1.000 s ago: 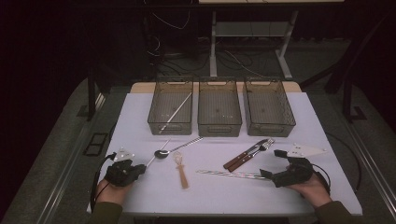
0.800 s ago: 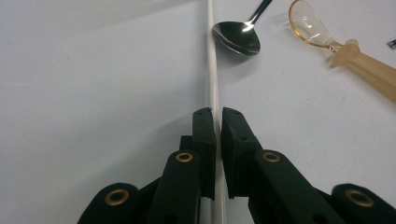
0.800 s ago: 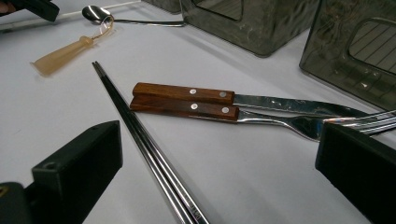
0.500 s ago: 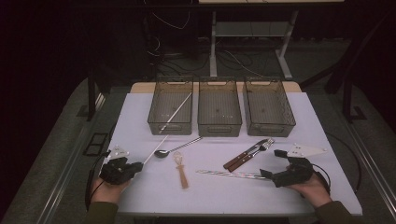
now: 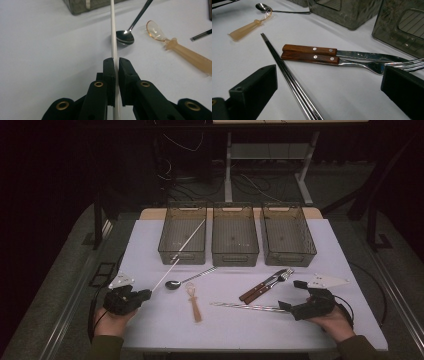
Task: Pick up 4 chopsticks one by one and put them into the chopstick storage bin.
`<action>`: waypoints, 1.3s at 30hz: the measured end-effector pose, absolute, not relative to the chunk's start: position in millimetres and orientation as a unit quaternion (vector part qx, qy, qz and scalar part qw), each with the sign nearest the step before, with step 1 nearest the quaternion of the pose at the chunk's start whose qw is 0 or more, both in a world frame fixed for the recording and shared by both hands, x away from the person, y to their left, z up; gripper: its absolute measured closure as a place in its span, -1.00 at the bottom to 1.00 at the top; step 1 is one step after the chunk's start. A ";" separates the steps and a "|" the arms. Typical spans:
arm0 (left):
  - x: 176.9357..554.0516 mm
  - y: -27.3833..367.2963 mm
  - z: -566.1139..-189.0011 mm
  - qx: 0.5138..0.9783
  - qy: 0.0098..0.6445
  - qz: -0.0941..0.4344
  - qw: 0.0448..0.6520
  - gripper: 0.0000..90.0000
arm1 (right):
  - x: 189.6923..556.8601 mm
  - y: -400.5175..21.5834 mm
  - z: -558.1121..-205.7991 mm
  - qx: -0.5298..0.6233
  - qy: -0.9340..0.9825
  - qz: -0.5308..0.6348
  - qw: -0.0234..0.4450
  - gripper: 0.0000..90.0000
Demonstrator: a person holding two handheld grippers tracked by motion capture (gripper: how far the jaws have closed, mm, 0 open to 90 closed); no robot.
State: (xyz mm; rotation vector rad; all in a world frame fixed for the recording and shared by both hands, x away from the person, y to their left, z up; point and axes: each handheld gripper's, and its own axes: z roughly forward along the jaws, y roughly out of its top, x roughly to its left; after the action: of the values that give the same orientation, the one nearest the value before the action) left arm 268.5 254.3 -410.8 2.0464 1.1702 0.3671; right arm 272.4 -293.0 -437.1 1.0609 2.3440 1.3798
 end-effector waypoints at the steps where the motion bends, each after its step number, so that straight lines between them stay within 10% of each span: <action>1: 268.9 254.0 -409.9 0.798 0.454 0.144 0.370 0.87 | 272.4 -293.2 -437.1 0.362 0.798 0.469 0.111 -0.98; 39: 300.9 229.9 -378.2 0.783 0.429 0.144 0.427 0.87 | 272.0 -293.9 -436.7 0.361 0.796 0.474 0.108 -0.98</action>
State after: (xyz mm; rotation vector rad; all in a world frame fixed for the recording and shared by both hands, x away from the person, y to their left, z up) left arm 300.9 229.9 -378.2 1.9551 1.0728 0.3603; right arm 272.0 -293.9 -436.7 1.0632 2.3422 1.3947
